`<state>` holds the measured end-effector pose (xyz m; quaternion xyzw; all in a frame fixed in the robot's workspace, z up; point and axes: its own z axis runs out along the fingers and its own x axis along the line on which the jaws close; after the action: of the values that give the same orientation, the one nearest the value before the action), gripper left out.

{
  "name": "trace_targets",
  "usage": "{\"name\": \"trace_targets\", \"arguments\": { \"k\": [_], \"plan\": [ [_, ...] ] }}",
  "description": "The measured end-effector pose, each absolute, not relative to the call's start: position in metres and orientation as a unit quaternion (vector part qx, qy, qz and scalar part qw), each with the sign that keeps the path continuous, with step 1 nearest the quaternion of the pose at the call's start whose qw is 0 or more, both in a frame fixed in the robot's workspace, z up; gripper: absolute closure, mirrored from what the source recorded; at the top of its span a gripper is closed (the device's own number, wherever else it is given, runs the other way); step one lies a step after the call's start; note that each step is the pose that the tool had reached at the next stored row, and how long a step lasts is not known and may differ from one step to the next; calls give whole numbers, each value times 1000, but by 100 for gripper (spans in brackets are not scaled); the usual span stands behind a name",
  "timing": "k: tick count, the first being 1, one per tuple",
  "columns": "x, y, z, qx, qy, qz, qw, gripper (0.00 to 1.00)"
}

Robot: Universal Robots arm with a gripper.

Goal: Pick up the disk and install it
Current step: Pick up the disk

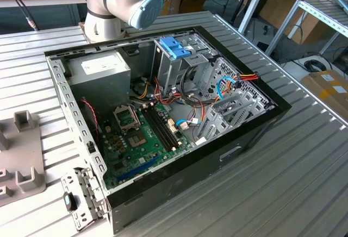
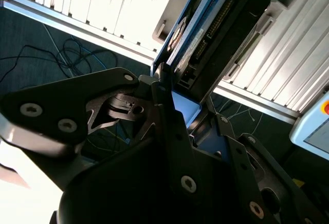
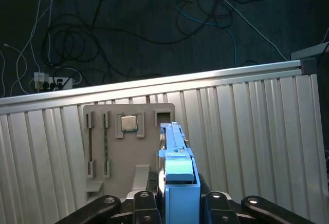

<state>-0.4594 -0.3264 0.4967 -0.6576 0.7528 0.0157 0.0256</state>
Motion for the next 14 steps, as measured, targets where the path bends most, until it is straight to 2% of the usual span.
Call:
{"name": "trace_targets", "arguments": {
  "k": [14],
  "plan": [
    [-459,-328,500,-658,753,16,26,63]
  ]
}}
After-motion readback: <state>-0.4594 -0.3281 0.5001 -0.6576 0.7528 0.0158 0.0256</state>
